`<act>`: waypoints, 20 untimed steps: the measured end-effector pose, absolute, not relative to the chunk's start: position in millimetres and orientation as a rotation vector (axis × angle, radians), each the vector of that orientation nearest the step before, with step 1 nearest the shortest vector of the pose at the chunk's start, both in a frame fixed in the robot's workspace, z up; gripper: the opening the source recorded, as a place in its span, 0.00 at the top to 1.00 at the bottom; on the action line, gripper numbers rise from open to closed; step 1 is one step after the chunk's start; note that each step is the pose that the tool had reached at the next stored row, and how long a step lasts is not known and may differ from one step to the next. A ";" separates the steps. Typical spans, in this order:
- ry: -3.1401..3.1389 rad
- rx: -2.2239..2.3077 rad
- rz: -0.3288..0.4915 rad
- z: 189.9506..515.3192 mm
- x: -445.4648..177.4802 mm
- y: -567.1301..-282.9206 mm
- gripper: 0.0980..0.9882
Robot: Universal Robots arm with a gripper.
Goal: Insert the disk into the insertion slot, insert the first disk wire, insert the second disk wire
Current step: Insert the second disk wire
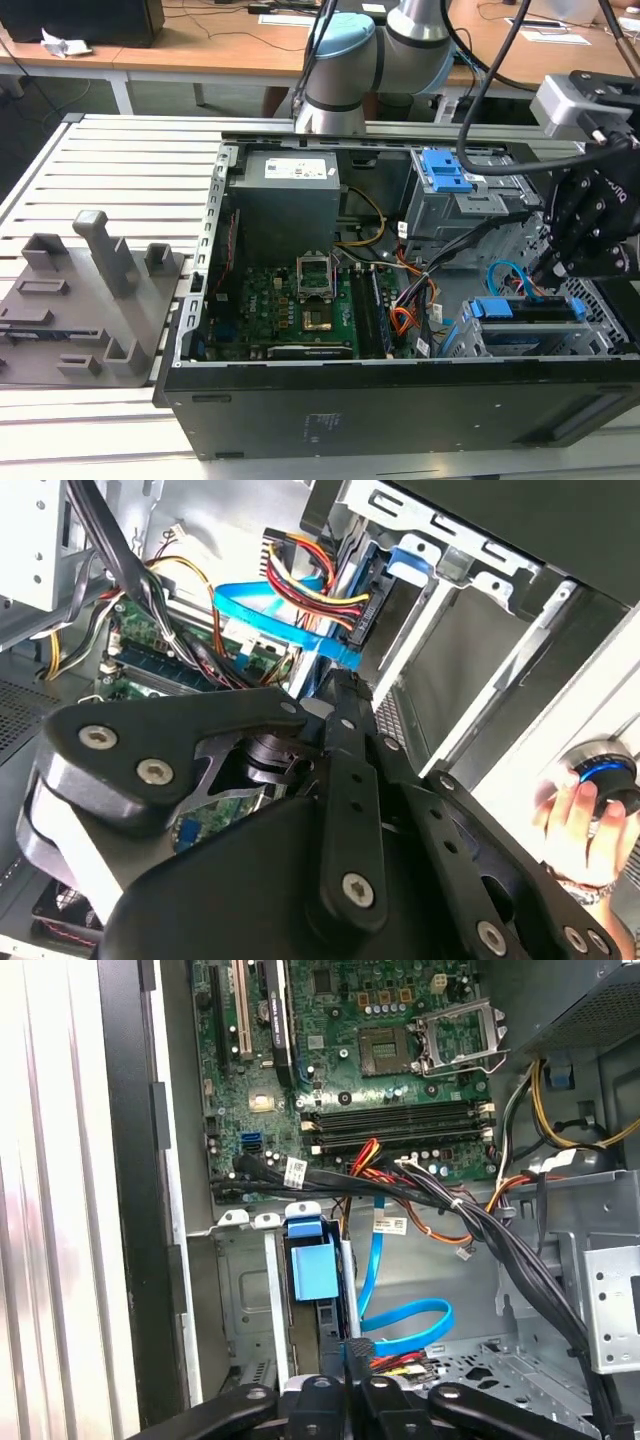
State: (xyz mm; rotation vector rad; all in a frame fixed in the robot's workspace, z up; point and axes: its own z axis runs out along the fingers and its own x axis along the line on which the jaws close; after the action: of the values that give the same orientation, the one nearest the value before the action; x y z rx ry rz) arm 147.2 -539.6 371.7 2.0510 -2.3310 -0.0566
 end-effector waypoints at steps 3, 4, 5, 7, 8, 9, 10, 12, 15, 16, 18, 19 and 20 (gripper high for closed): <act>-2.331 2.051 -0.057 376.4 147.1 -539.3 0.99; -2.331 2.051 -0.057 376.9 147.1 -539.3 0.99; -2.331 2.051 -0.057 376.9 147.1 -539.3 0.99; -2.331 2.051 -0.057 377.4 147.0 -539.3 0.99; -2.331 2.051 -0.056 377.5 145.3 -539.2 0.99; -2.331 2.051 -0.057 377.4 142.8 -539.3 0.99; -2.331 2.051 -0.057 377.3 141.0 -539.3 0.99; -2.331 2.051 -0.057 377.4 135.0 -539.3 0.99; -2.331 2.051 -0.057 377.4 126.3 -539.3 0.99; -2.331 2.051 -0.057 377.4 123.3 -539.3 0.99; -2.331 2.051 -0.057 377.4 122.6 -539.3 0.99; -2.331 2.051 -0.057 377.4 122.4 -539.3 0.99; -2.331 2.051 -0.057 377.4 122.3 -539.3 0.99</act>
State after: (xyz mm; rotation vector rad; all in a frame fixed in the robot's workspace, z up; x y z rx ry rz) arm 122.3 -539.3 377.4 2.0510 -2.3309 -0.0565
